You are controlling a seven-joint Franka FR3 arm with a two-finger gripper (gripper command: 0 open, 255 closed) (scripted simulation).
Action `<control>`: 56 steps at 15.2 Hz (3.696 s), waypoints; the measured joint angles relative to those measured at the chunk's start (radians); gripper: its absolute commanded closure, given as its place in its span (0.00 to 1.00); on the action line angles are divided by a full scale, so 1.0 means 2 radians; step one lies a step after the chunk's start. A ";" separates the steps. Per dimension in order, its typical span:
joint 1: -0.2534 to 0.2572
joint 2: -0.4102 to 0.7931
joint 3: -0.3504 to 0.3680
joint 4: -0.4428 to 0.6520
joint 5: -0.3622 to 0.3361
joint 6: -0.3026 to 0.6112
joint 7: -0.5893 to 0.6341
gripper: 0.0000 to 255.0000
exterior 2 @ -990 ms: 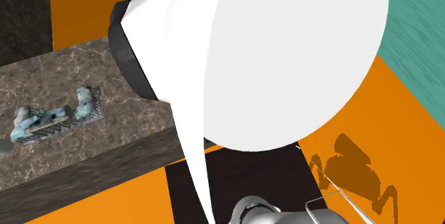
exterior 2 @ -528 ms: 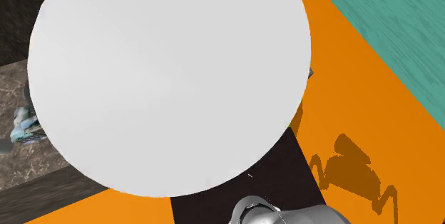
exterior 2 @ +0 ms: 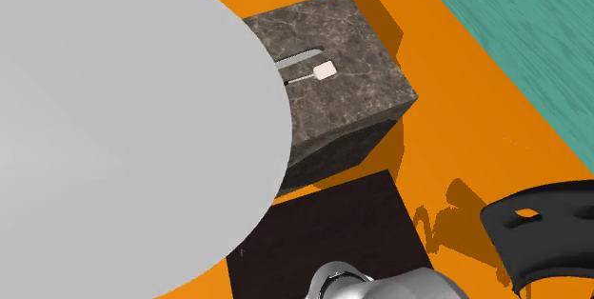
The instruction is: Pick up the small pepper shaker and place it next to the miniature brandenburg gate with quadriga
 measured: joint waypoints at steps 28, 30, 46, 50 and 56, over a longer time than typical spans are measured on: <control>0.170 0.258 0.075 0.301 -0.127 -0.084 0.288 1.00; 0.170 0.262 0.073 0.292 -0.131 -0.072 0.291 1.00; 0.184 0.323 0.052 0.270 -0.165 0.006 0.318 1.00; 0.187 0.339 0.046 0.269 -0.173 0.024 0.323 1.00; 0.195 0.368 0.036 0.272 -0.186 0.048 0.333 1.00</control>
